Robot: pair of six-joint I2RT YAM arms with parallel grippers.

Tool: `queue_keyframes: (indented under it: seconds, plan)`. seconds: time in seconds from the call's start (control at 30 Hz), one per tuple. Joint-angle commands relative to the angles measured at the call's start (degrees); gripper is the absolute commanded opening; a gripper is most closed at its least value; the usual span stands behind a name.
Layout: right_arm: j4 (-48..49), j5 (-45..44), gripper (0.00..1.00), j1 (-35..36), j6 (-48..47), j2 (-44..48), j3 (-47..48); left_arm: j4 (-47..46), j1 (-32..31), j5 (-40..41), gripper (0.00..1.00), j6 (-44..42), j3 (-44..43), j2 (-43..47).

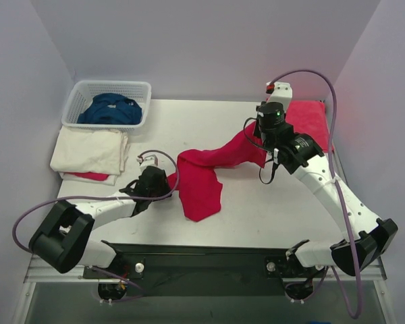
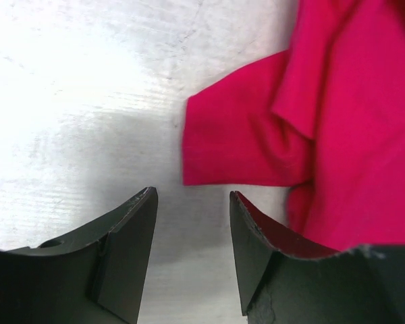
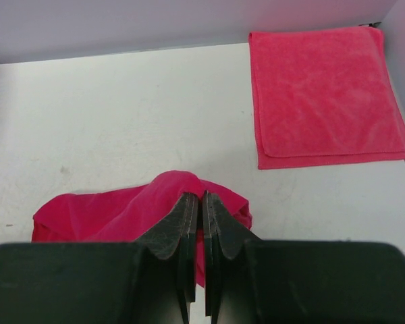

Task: Fold and stack the t-shirts
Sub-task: Flatten out the tshirt

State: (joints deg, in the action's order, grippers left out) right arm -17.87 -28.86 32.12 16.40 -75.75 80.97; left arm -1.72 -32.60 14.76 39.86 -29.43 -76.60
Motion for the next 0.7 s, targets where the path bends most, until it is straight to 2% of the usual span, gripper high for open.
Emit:
queue_keyframes:
  seconds: [0.0, 0.2, 0.3, 0.43, 0.47, 0.57, 0.67]
  plan:
    - [0.91, 1.61, 0.00, -1.27, 1.70, 2.53, -0.90, -1.71, -0.18, 1.76, 0.57, 0.66, -2.82, -3.64]
    - [0.82, 2.58, 0.00, -2.06, 2.49, 3.23, -2.83, -4.61, 0.25, 2.29, 0.57, 0.58, -6.68, -11.02]
    - [0.73, 2.41, 0.00, -2.50, 3.02, 3.85, -3.80, -2.25, 0.34, 2.38, 0.51, 0.92, -9.23, -12.61]
    - [0.73, 2.41, 0.00, -3.29, 3.90, 4.73, -4.85, 4.59, 0.17, 4.22, 0.34, 2.33, -9.68, -11.47]
    - [0.73, 2.41, 0.00, -3.38, 4.16, 4.99, -5.12, 5.05, 0.17, 4.39, 0.23, 2.16, -9.42, -10.95]
    - [0.73, 2.41, 0.00, -3.82, 4.51, 4.99, -5.38, 7.25, 0.25, 5.62, 0.00, 2.07, -8.89, -8.49]
    - [0.56, 1.36, 0.00, -4.08, 4.69, 4.99, -5.47, 8.83, 0.52, 6.77, 0.00, 1.28, -9.50, -5.68]
